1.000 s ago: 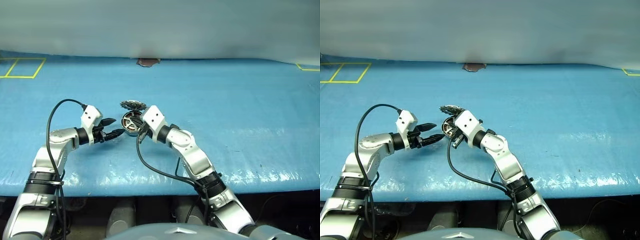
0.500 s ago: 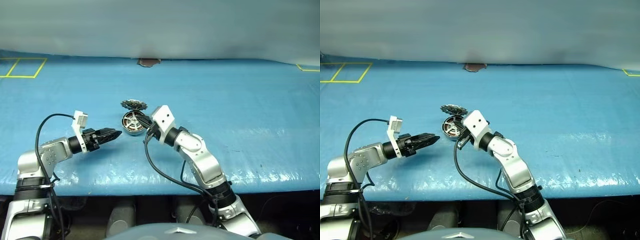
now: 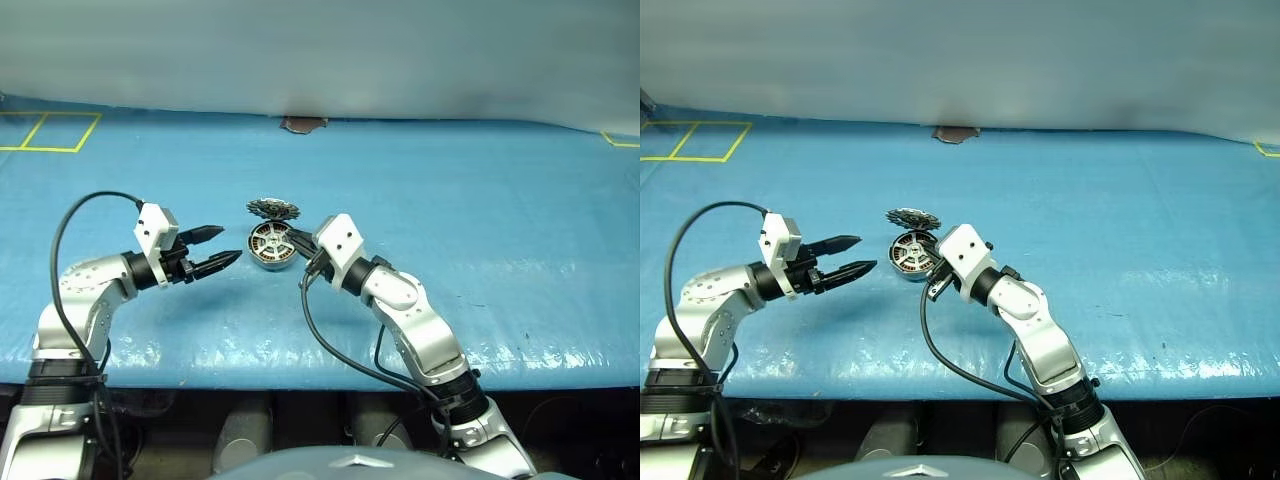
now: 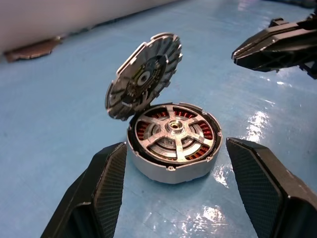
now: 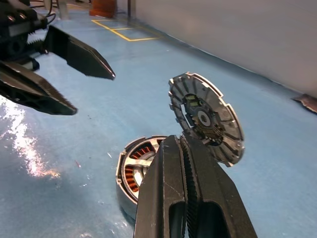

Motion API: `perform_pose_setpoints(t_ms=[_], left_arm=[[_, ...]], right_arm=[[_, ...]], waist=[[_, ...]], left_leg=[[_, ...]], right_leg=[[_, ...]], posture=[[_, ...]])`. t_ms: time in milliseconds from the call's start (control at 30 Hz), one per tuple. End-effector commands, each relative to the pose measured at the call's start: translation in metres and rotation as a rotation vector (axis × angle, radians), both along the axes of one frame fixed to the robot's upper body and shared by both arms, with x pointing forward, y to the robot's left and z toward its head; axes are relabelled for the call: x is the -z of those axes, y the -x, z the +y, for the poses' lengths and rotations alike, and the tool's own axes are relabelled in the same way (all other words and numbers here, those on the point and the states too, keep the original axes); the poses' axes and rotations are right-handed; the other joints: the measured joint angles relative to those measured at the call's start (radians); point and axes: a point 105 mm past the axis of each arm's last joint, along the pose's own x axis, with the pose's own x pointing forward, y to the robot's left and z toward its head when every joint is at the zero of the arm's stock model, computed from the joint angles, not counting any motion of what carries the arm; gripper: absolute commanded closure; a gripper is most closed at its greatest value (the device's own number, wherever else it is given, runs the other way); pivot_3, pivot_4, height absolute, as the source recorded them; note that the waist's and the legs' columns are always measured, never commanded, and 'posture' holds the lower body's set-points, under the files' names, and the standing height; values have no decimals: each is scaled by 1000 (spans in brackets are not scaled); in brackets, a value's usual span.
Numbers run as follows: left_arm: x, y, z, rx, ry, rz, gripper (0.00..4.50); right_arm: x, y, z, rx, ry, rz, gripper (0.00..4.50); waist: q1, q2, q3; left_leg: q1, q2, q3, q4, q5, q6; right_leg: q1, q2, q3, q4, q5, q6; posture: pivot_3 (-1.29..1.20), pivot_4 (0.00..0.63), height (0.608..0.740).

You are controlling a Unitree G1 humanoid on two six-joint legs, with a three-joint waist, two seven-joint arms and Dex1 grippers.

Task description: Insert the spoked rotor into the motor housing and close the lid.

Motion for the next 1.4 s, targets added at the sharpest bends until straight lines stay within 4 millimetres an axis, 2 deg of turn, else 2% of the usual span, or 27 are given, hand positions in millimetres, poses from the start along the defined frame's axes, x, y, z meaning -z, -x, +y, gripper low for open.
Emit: perform_pose_setpoints(t_ms=[33,233,433,500,900,1267,1400], left_arm=[[-15,3,-6,148,-287,-180,1011],[-20,-3,1,324,-667,-308,1011],[-16,-23,17,391,-873,-329,1011],[-14,-25,20,404,-886,-302,1011],[-1,-24,22,486,-918,-255,1011],[1,-27,23,465,-897,-250,1011],[-1,-28,23,415,-826,-240,1011]], right_arm=[[-20,-1,-14,44,-31,-65,4412],[-27,-4,-26,81,-23,-86,4412],[-30,-4,-29,104,-36,-99,4412],[-31,-3,-30,114,-43,-102,4412],[-31,-2,-32,138,-53,-104,4412],[-29,-5,-33,146,-42,-107,4412],[-27,-5,-32,137,-36,-99,4412]], waist=[[1,0,0],[1,0,0],[-3,0,0],[-7,0,0],[-8,0,1],[-8,0,1],[-8,0,0]], left_leg=[[0,0,0,0,0,0],[0,0,1,0,0,0],[-1,0,1,0,0,1],[-1,0,1,0,0,1],[-1,0,1,3,0,2],[-1,0,1,6,0,2],[-1,0,1,7,0,2]], right_leg=[[0,0,0,0,0,0],[-1,0,0,0,0,0],[0,1,0,0,1,3],[-1,1,0,0,3,6],[0,1,0,2,3,7],[0,2,0,4,4,8],[1,2,0,4,4,8]], posture=[[0,150,740],[0,150,740],[0,150,740],[0,150,740],[0,150,740],[0,150,740],[0,150,740]])
